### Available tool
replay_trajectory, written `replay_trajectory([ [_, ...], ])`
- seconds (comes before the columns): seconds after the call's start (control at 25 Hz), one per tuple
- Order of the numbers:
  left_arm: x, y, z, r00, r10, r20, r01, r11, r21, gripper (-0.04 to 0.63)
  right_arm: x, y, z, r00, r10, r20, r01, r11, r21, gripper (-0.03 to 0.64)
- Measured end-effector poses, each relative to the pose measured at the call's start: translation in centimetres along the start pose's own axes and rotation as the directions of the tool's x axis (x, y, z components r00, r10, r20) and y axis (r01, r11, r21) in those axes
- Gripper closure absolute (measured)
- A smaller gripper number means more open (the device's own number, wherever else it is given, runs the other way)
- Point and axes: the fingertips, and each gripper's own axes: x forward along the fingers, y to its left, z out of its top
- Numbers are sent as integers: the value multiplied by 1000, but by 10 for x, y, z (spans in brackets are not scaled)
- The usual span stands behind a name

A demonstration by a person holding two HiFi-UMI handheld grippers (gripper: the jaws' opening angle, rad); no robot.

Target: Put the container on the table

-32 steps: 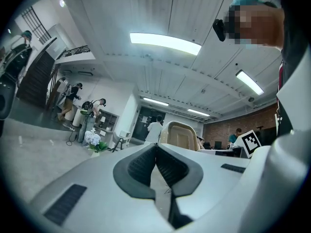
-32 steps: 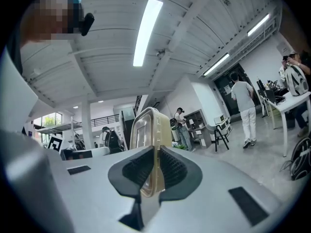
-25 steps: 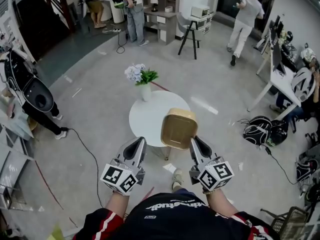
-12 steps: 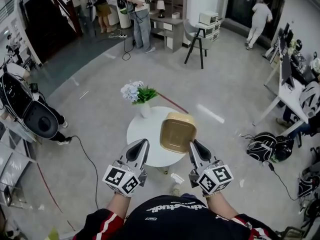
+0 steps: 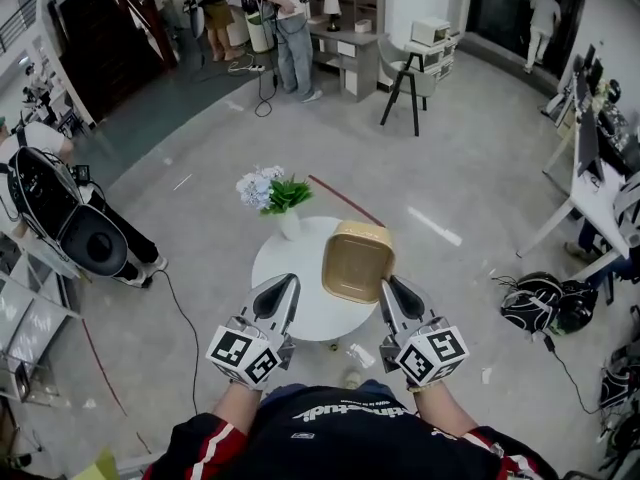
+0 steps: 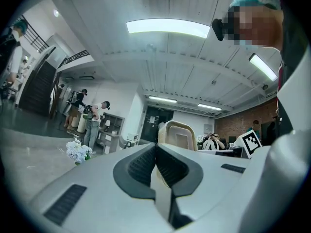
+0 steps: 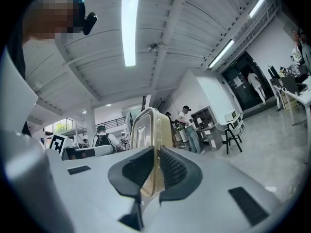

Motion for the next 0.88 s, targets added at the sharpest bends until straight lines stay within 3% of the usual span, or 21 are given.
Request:
replay_trajectory([
  [0.36,11,12,0,1000,-7,-17,7,1000,-1,571,15,-4,-2,1000,-2,-7,2,1000,15,561],
  [0.88,32,83,19,994,-108,-20,108,994,-2,571,79,20,-4,997,-72,22,72,997,12,561],
])
